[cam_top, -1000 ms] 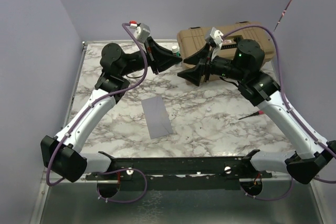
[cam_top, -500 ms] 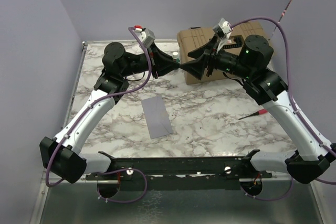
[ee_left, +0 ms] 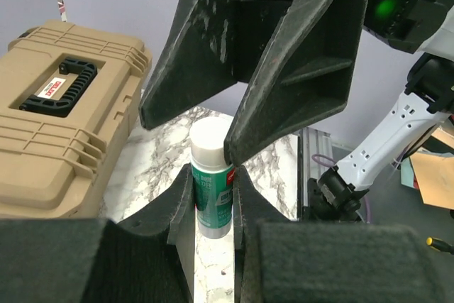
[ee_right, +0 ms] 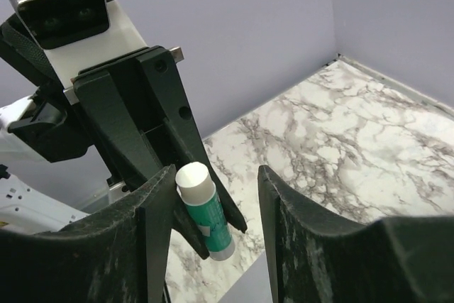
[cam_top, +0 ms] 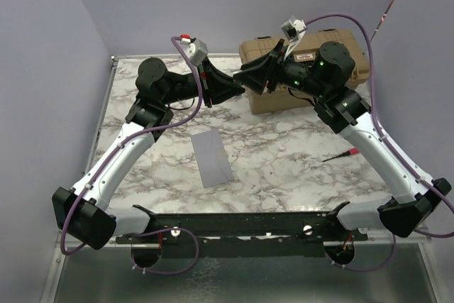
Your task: Place the letter into the envelope and seal it
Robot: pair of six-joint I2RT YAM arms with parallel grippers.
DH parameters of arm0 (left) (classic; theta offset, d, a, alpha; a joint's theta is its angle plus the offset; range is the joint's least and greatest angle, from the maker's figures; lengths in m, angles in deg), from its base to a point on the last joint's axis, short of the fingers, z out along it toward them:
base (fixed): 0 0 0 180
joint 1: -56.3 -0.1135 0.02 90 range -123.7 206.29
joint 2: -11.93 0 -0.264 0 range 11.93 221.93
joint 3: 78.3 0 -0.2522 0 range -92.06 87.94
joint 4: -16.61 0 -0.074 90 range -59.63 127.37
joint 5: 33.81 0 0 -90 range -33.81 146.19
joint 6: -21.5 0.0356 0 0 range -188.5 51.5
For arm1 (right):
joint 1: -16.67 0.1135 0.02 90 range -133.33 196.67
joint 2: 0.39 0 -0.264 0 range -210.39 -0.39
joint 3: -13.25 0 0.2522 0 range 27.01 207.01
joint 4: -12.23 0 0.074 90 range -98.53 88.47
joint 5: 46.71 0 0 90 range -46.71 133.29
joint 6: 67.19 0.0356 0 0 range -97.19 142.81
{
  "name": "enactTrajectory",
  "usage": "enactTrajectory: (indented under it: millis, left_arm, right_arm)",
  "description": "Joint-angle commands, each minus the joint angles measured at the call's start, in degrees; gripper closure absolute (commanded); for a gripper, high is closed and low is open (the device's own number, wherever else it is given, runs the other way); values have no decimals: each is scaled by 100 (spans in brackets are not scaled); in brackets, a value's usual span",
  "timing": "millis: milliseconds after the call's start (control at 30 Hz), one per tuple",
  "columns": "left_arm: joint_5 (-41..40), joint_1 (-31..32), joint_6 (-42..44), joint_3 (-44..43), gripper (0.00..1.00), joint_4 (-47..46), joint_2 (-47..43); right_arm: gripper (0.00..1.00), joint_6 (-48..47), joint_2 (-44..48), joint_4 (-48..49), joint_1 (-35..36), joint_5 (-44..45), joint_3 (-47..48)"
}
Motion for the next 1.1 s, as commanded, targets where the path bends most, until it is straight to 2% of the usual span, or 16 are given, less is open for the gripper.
enactTrajectory:
  millis: [0,133,233,300,433,467,500,600,700,767,867,1067]
  left_arm:
    - [143,-15,-63,-70,100,-211,-71]
    - [85,-14,-86,-63,100,-216,-70]
    - [49,-16,-142,-93,100,-212,-55]
    - [38,-13,-210,-134,100,-216,-40]
    - [38,-16,-436,-239,100,-226,27]
    - [-9,-16,-504,-259,100,-220,41]
    - [-72,-13,-583,-265,97,-221,39]
    - [-291,-29,-812,-230,76,-220,43]
    - [-533,-28,-1045,-60,49,-287,22]
    - [-729,-33,-1351,169,40,-556,2]
    - [-1053,-33,-2030,523,33,-1216,-9]
    - [-1508,-24,-3321,1158,28,-2565,-33]
  right_arm:
    - [50,225,-136,249,-9,-312,-38]
    - [51,213,-158,275,-9,-357,-70]
    - [56,205,-211,259,-7,-464,-52]
    - [64,206,-269,234,-12,-556,-29]
    - [87,274,-359,149,-10,-544,59]
    - [90,320,-358,175,-12,-492,58]
    - [92,381,-338,245,-9,-398,39]
    - [98,656,-175,607,-13,108,-130]
    - [99,1215,71,1266,-8,896,-476]
    - [99,1661,199,1590,-13,1344,-708]
    - [99,2145,268,1990,-7,1624,-987]
    - [99,3039,248,2247,-14,2078,-1242]
